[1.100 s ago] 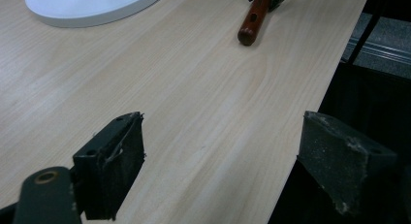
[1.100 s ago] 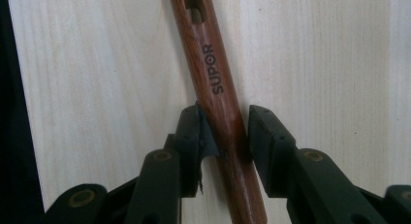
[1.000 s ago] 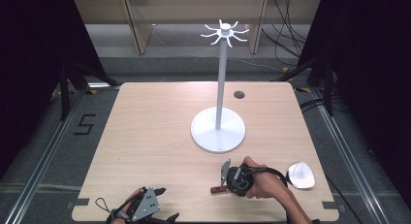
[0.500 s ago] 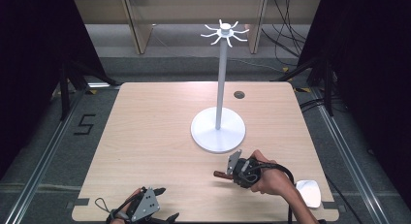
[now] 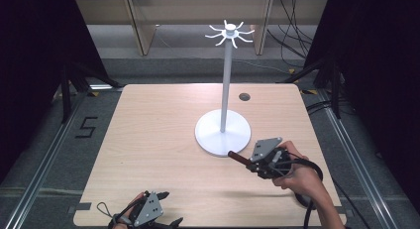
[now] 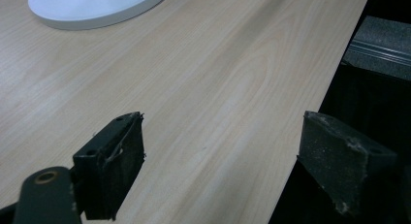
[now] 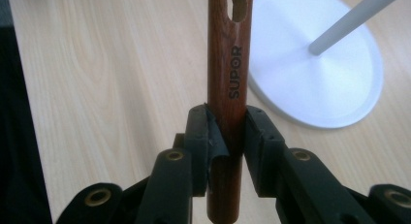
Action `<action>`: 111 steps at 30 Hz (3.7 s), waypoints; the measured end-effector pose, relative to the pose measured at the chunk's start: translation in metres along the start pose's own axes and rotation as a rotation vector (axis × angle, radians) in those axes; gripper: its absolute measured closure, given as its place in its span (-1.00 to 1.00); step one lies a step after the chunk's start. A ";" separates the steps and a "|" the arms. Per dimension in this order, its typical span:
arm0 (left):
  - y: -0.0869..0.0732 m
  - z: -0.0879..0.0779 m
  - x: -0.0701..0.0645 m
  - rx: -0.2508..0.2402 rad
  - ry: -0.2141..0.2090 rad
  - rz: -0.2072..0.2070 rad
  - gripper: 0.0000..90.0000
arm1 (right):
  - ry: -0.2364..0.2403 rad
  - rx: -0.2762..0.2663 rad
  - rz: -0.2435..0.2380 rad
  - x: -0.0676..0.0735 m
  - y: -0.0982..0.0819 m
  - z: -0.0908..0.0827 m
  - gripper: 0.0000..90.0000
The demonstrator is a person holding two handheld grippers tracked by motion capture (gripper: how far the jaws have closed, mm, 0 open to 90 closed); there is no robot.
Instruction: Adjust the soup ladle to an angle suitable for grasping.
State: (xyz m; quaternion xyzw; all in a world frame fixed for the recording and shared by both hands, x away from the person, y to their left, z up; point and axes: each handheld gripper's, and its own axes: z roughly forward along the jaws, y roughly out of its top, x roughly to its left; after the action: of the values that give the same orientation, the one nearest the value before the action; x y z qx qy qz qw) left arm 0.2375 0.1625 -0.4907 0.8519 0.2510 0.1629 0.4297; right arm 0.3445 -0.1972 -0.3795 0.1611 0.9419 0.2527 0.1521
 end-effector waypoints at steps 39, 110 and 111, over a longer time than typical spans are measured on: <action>0.000 0.000 0.002 0.014 0.003 0.016 -0.65 | -0.076 -0.632 0.278 -0.043 -0.042 -0.107 0.64; 0.000 0.000 0.002 0.016 -0.009 -0.008 -0.65 | -0.237 -0.689 0.425 -0.117 0.089 -0.102 0.64; 0.000 0.000 0.002 0.016 -0.009 -0.008 -0.65 | -0.237 -0.689 0.425 -0.117 0.089 -0.102 0.64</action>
State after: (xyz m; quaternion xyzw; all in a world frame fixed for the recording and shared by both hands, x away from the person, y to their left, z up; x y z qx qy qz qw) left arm 0.2390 0.1637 -0.4910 0.8552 0.2536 0.1553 0.4245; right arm 0.4326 -0.2120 -0.2251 0.3195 0.7242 0.5582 0.2487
